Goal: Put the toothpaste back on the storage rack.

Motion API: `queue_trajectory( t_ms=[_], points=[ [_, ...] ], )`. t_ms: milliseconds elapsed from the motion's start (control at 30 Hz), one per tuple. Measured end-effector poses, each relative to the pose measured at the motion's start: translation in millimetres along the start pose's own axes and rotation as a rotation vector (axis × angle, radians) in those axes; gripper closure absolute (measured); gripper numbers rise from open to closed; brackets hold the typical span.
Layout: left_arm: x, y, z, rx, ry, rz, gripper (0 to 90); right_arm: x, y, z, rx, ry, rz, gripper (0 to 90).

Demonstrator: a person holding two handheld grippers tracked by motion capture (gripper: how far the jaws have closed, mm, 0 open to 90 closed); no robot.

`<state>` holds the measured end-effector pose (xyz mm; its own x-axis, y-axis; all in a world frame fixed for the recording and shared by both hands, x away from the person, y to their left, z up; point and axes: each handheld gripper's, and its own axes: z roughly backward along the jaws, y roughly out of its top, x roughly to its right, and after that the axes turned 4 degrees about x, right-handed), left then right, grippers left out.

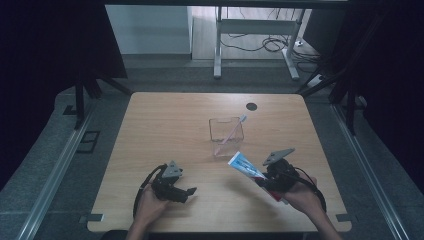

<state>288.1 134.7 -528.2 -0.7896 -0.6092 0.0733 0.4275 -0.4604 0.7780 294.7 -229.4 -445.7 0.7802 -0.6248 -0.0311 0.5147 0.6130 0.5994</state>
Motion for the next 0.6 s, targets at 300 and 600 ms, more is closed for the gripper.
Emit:
queue_trajectory(
  t_ms=[300, 600],
  points=[
    [0.7, 0.6, 0.0, 0.005, -0.005, -0.001, 12.9, 2.4, 10.5, 3.9, 0.041, -0.008, 0.000, 70.9],
    [0.9, 0.7, -0.5, 0.004, -0.007, -0.004, 12.9, 4.8, 21.6, 8.8, 0.090, -0.015, -0.011, 70.9]
  ],
)
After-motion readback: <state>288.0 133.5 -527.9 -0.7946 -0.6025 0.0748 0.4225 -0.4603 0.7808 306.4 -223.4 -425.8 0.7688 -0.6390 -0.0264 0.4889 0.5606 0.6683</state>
